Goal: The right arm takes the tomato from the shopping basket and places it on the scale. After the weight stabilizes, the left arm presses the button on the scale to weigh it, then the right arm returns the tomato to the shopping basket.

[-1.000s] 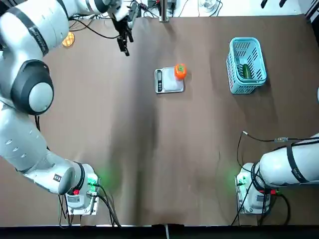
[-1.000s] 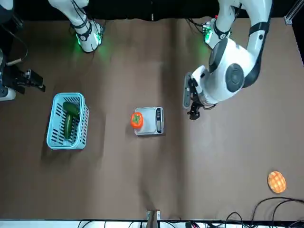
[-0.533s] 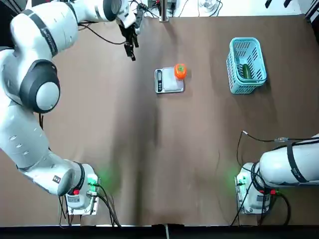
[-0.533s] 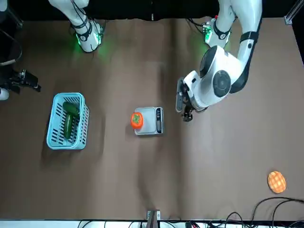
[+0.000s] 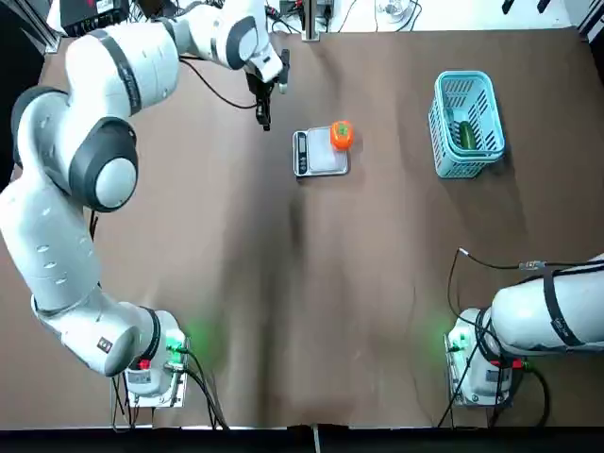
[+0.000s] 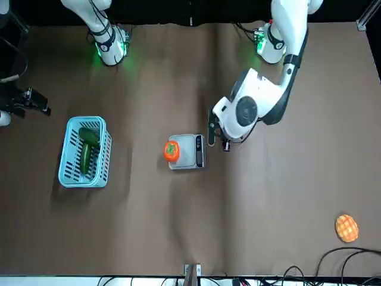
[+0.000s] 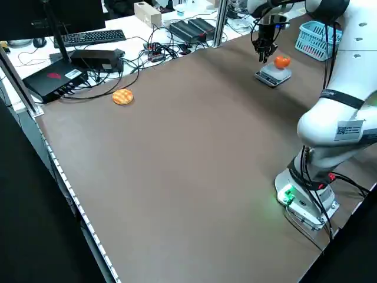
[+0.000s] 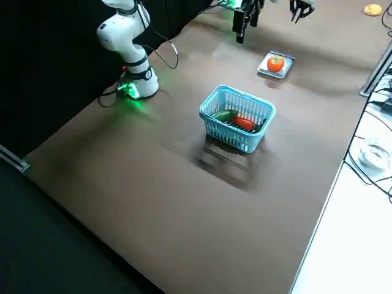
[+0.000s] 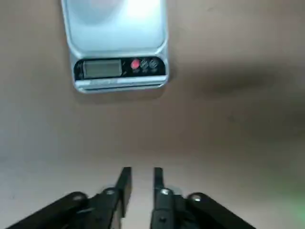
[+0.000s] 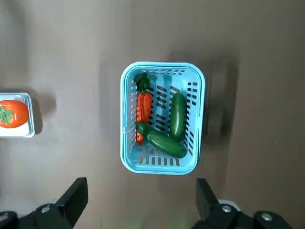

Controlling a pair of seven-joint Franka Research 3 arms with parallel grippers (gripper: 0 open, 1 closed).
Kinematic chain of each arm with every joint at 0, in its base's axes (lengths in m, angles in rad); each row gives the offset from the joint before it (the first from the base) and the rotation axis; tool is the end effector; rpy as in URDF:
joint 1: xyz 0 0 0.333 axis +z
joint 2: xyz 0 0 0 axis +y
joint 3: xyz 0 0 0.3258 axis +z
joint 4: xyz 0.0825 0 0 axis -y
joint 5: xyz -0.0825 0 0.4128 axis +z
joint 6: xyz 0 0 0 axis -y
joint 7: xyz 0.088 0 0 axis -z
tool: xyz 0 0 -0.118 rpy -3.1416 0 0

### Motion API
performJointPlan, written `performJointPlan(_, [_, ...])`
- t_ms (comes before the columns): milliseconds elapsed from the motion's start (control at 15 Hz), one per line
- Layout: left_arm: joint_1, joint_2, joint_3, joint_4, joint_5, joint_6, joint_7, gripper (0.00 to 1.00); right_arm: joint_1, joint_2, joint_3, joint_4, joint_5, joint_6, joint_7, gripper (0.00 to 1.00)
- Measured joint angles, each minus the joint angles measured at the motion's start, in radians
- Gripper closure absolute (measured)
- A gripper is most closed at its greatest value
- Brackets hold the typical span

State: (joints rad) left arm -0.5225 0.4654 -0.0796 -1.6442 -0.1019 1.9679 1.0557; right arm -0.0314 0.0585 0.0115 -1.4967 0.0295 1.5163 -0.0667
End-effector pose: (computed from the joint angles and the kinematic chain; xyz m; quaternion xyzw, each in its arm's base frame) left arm 0.5651 -0.3912 0.3184 0.6915 -0.7161 -0.0541 0.0777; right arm 0.5962 -0.0085 0.6211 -0.9994 -0.0239 0.0188 0.0159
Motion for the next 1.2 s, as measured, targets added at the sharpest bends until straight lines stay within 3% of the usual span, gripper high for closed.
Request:
performJointPlan(133, [-0.033, 0.025, 0.0, 0.028, 0.072, 0.001, -0.091, 0.96, 0.0, 0.0, 0.0, 0.0, 0.0, 0.002, 0.0, 0.0])
performJointPlan(200, [-0.047, 0.036, 0.0, 0.037, 0.086, 0.002, -0.115, 0.99, 0.0, 0.0, 0.0, 0.0, 0.0, 0.002, 0.0, 0.0])
performJointPlan(733, [-0.151, 0.157, 0.003, 0.043, 0.103, 0.214, -0.203, 0.99, -0.001, 0.0, 0.0, 0.0, 0.0, 0.005, 0.0, 0.01])
performJointPlan(1000, [-0.158, 0.222, 0.003, 0.045, 0.11, 0.335, -0.203, 0.99, -0.002, 0.001, 0.0, -0.001, 0.0, 0.005, 0.0, 0.01])
performJointPlan(1200, [-0.167, 0.241, 0.003, 0.047, 0.11, 0.356, -0.203, 0.99, -0.002, 0.003, 0.0, -0.002, 0.0, 0.005, 0.0, 0.01])
